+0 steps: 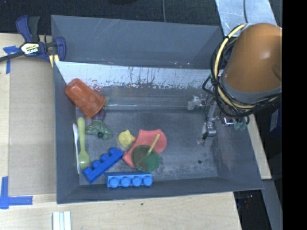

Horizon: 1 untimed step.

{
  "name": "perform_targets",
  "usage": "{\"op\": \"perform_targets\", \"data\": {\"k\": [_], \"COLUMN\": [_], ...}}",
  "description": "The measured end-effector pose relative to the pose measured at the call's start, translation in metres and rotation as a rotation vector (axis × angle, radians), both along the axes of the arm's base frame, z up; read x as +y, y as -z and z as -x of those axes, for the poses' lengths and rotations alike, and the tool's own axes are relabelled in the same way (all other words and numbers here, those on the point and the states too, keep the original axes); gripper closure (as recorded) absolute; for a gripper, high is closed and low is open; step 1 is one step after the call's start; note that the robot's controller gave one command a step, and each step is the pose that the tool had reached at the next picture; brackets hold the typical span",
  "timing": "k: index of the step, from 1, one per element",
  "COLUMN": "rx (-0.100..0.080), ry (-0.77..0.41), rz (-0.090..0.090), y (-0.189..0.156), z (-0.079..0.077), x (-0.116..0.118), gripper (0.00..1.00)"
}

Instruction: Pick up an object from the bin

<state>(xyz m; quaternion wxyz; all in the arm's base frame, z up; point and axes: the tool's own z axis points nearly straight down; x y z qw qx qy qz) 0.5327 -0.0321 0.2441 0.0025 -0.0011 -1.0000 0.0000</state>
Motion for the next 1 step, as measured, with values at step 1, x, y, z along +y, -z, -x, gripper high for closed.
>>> {"op": "perform_targets", "data": {"k": [1], "rx": [-0.009], "ry": [-0.001], "rz": [0.0], "y": [-0.0048], "z": [-0.0012], "x": [0.0001], "gripper": [0.0]}}
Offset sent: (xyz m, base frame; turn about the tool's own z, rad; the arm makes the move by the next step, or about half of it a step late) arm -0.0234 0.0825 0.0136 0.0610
